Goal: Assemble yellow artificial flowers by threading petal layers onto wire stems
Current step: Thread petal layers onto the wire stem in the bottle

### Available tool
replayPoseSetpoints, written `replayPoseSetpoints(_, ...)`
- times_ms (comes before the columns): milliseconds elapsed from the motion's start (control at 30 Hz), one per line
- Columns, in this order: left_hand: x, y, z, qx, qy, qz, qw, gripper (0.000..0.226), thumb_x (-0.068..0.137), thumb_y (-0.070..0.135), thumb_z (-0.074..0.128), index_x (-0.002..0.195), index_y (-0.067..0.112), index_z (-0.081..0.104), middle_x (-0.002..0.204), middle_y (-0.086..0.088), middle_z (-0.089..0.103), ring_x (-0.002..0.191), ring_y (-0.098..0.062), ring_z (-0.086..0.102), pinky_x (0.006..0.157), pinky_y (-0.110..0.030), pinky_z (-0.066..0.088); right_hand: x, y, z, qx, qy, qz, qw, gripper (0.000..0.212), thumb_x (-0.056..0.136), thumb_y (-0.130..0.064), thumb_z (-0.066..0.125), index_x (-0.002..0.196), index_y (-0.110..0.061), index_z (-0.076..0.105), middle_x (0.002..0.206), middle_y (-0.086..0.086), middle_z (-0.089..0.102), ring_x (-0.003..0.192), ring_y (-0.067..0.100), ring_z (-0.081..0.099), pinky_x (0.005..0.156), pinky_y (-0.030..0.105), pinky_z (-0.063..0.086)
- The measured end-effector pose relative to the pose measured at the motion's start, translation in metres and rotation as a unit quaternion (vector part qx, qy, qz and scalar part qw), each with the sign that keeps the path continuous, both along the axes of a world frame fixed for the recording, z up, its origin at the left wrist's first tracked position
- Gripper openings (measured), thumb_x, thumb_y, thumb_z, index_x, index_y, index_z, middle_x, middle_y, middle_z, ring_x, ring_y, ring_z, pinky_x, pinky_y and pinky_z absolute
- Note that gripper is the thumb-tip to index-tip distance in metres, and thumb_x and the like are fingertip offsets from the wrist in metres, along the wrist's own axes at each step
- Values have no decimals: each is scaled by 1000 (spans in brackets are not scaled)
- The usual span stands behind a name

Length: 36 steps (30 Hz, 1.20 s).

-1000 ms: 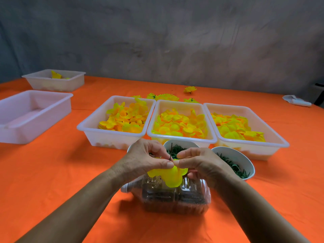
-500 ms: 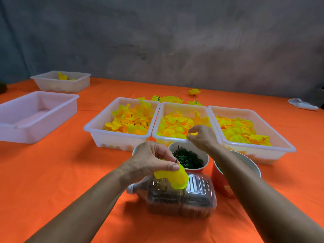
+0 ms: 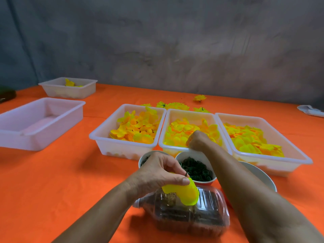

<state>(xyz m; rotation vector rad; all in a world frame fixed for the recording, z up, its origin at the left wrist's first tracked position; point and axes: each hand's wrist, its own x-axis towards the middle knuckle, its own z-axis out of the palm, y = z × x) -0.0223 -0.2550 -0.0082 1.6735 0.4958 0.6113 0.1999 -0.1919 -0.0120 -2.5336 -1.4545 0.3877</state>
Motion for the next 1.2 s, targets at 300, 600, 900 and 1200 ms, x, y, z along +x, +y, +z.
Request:
replayPoseSetpoints(300,1,0,-2,-3,-4,-5,1000,12,56,15,82,56,21,72,69,0,70,66,-9,64,65,-23,53,7,-17,-5,223,197,-76,952,7,79,-6,74,84,-3,70,86,17,65,79,26,61,73,38,51)
replayPoseSetpoints(600,0,3,1,14,1,-30,999,12,53,19,81,61,18,72,72,-6,70,67,-11,63,62,-21,49,10,-33,2,340,392,-112,847,27,77,6,70,102,-2,61,85,11,60,71,21,56,57,28,45)
replayPoseSetpoints(900,-4,1,2,25,24,-7,999,14,63,7,82,75,9,74,69,-1,68,70,-10,62,63,-21,47,-18,-74,29,377,439,-60,814,27,75,12,64,71,-14,59,63,2,59,52,10,55,44,15,42)
replayPoseSetpoints(1200,-10,18,27,-32,-47,80,995,17,78,5,70,93,13,72,86,-5,68,77,-12,60,62,-17,50,-25,-115,48,304,576,68,756,26,74,9,63,85,-15,62,75,3,68,65,12,62,50,20,47)
